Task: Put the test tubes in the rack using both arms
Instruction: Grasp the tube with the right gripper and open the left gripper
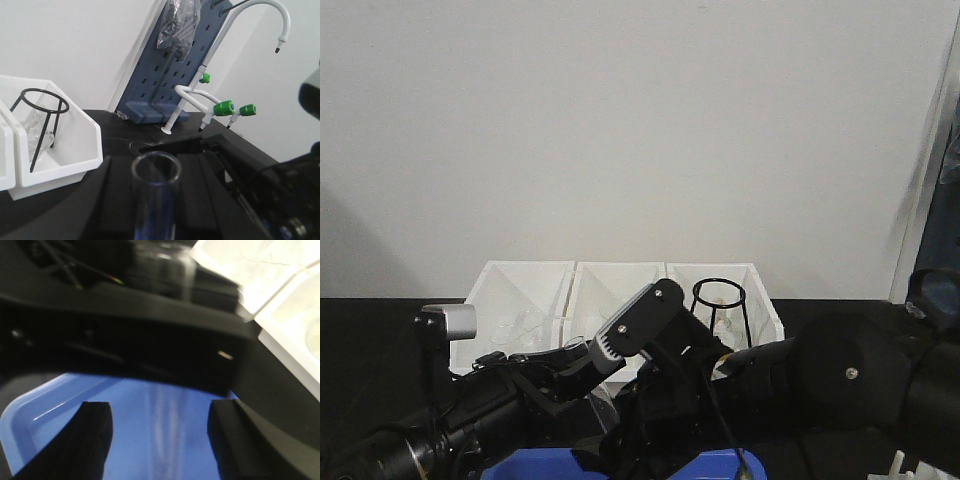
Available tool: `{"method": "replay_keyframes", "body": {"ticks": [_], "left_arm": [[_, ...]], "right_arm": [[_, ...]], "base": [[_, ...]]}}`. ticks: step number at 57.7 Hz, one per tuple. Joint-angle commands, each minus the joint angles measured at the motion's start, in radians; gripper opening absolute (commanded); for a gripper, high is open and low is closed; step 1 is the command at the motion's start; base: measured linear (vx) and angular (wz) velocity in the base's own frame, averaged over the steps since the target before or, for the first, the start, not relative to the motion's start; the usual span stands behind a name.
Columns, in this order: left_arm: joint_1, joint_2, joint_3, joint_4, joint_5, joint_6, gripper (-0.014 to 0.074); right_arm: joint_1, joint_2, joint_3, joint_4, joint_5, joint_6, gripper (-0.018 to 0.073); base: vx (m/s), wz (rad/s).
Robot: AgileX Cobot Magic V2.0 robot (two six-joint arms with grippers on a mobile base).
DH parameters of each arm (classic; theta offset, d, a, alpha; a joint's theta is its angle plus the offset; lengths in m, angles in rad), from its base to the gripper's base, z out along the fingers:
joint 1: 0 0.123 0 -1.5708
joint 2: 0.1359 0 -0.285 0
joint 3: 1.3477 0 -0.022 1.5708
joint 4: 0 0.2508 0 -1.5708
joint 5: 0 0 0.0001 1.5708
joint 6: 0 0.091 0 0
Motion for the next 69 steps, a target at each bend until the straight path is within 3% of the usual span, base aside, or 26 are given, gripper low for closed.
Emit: {"method": "replay_keyframes", "body": {"ticks": [1,16,31,47,57,69], "left_arm": [[-0.004,-0.032,-0.034,-0.025,-0.087,-0.033,-0.0006],[-0.004,-0.033,-0.034,0.070,-0.087,-0.049,-0.0006],[-0.004,-0.033,-0.034,0.076,-0.087,-0.049,-0.0006],[-0.004,-0.033,-0.034,0.067,-0.106,-0.049,-0.0006],[-0.004,-0.033,-0.034,0.067,-0.167,-0.049,-0.0006],[-0.004,-0.033,-0.034,0.067,-0.162,-0.049,-0.0006]], "right_arm": [[0.018,-0.035,-0.036,0.005,-0.099,0.007,0.0484],[0.015,-0.034,-0.036,-0.010,-0.121,0.029,0.0474],[0.015,-0.034,-0.036,-0.051,-0.105,0.118,0.0444],[0.015,-0.034,-0.036,-0.054,-0.106,0.149,0.0353],[0.015,-0.034,-0.036,-0.054,-0.107,0.149,0.0253],[0.015,-0.035,-0.036,-0.053,-0.107,0.148,0.0120]], "base": [[0.00,0.00],[0.00,0.00],[0.00,0.00],[0.00,0.00],[0.00,0.00],[0.00,0.00]]}}
